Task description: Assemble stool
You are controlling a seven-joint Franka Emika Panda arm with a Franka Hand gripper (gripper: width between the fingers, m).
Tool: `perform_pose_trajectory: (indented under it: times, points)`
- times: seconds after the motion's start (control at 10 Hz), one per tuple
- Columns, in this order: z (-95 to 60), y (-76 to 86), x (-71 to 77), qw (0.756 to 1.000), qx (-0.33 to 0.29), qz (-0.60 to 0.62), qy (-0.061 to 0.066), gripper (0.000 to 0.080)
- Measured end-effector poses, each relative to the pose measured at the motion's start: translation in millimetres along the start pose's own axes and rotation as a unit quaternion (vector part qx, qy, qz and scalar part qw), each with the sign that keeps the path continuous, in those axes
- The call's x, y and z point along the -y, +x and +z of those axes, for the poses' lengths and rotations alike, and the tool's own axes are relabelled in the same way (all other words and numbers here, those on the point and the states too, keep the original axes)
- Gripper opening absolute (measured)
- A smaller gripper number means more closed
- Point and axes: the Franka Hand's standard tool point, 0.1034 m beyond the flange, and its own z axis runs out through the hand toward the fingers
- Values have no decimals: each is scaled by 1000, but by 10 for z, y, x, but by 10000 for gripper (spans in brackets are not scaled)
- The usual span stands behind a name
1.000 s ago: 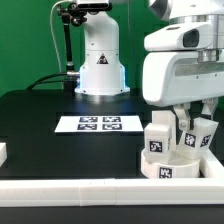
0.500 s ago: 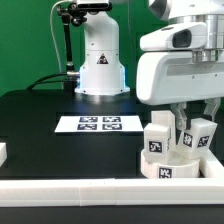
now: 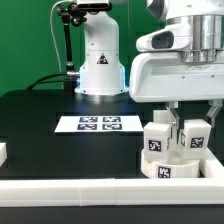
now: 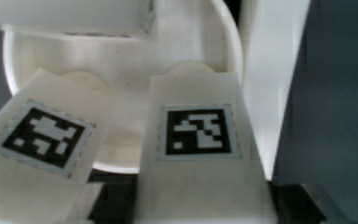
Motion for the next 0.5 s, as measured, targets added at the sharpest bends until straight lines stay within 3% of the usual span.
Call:
perform_pose_trajectory:
  times: [0.5]
  points:
    - [9,-9,7,971,-7,238,3,340]
